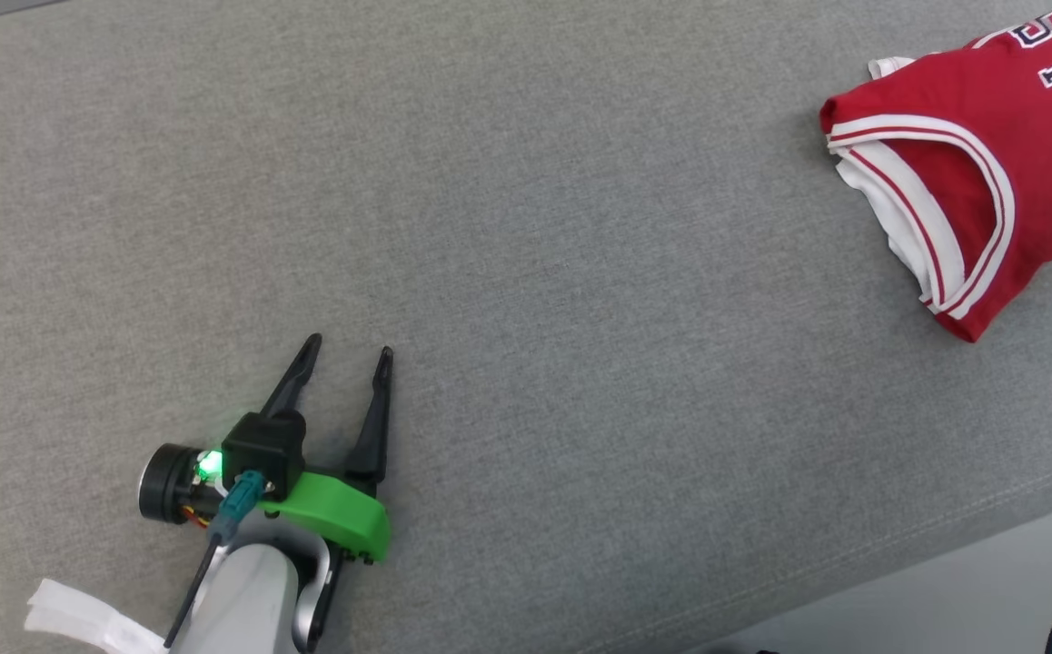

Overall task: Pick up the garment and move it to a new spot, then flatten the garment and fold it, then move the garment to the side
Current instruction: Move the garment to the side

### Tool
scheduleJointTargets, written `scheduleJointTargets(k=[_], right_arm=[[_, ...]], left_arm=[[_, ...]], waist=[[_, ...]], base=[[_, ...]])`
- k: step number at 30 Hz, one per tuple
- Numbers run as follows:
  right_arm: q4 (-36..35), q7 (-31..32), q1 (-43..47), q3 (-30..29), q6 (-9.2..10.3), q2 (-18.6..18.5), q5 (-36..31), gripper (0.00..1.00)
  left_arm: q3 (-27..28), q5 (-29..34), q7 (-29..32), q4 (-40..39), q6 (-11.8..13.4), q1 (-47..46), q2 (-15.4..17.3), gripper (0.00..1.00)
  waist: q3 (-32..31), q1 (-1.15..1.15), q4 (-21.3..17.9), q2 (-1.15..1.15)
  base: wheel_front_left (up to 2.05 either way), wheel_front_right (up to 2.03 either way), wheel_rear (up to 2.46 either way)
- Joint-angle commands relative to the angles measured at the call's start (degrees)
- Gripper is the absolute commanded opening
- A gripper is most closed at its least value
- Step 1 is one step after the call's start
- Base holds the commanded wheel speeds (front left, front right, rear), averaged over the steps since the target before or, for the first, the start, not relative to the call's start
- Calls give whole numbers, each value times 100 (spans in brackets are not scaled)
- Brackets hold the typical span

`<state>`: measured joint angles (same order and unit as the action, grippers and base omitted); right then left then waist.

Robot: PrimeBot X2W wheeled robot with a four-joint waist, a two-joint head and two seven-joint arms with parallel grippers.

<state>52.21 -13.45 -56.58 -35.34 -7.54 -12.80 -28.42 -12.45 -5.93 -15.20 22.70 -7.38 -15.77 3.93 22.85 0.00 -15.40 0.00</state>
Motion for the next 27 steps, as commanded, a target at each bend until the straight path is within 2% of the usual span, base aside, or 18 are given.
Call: scheduleJointTargets(k=[1,5,11,20,27], right_arm=[[-14,-91,111,-64,12,79,-48,100],[-201,-171,288,169,12,506,36,100],[-1041,-175,1110,1100,12,923,1055,100],[-1721,-177,2427,2528,12,978,2601,100],[-2074,-178,3146,3096,11,974,3232,100]], left_arm=[[57,-12,16,40,-11,124,4,100],[170,-33,13,23,-7,243,-41,100],[464,-146,12,8,120,471,-74,100],[756,-292,12,-19,312,794,-90,100],[879,-372,11,-70,459,983,-89,100]], waist=[[-201,0,50,0],[-502,0,112,0],[-883,0,271,0],[-1405,0,677,0],[-1682,0,1040,0]], base=[[0,0,0],[0,0,0],[0,0,0],[0,0,0],[0,0,0]])
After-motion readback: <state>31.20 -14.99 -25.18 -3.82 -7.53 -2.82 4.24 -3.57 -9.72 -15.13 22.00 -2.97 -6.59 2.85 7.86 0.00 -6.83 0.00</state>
